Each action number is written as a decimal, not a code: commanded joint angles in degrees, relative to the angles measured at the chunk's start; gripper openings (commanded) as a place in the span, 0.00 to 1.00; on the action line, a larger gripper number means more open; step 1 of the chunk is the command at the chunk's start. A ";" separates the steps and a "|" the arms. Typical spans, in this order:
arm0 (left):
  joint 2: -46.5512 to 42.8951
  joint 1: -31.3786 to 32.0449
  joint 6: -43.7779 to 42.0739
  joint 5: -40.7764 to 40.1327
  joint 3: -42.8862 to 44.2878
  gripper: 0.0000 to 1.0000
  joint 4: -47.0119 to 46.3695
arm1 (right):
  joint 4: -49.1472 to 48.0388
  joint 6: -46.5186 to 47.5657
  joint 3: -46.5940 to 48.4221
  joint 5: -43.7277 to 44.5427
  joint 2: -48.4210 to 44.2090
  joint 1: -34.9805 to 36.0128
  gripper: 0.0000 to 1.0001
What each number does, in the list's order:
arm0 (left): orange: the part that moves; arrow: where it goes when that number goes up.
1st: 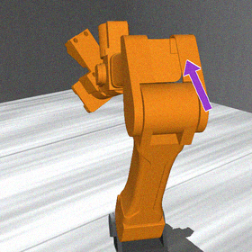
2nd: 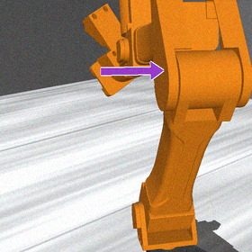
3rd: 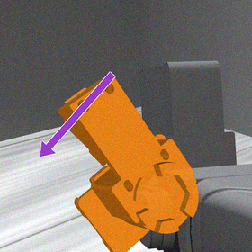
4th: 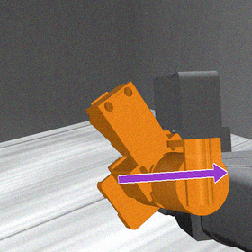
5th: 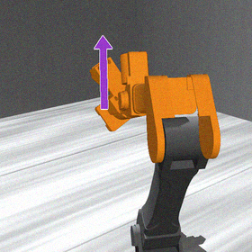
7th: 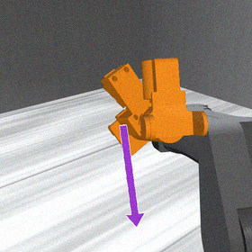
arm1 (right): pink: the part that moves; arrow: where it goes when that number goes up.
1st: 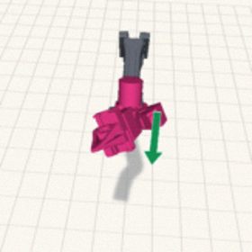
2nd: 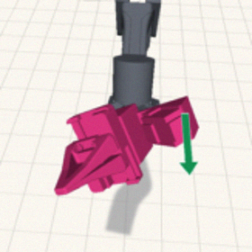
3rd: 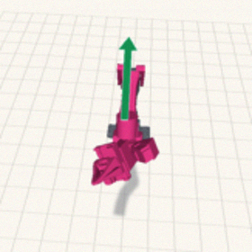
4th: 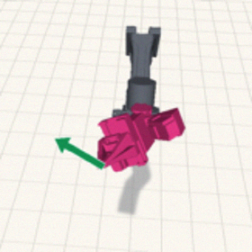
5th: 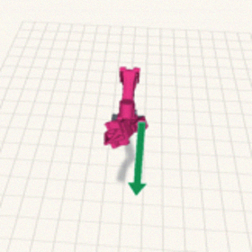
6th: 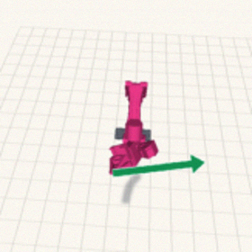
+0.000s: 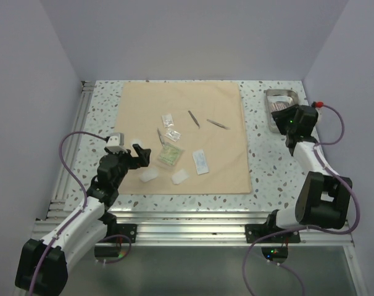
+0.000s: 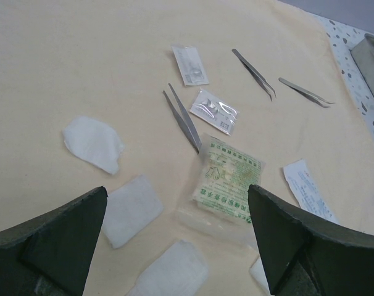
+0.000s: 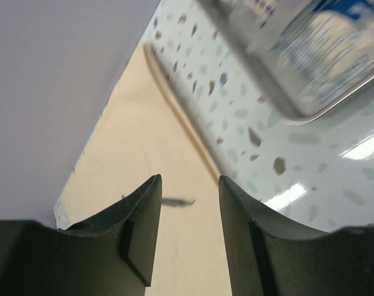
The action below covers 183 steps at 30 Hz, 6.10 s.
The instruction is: Prepare the surgical pack
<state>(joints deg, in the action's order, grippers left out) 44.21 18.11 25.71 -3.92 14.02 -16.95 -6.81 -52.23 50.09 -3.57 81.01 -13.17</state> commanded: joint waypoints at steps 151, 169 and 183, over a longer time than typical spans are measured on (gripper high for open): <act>1.68 1.93 -0.93 -0.74 3.21 1.00 -0.10 | 8.20 11.09 19.00 -1.88 20.43 48.87 0.00; 1.67 2.02 -1.02 -1.17 3.21 1.00 -0.01 | 15.35 10.48 17.15 2.59 4.77 9.34 0.00; 2.02 2.19 -1.28 -1.70 3.29 1.00 -0.10 | 8.75 5.47 23.83 6.20 18.91 -3.79 0.00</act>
<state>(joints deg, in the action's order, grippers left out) 46.24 19.81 24.69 -4.71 14.81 -16.56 5.50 -44.73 71.79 0.21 98.76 -15.90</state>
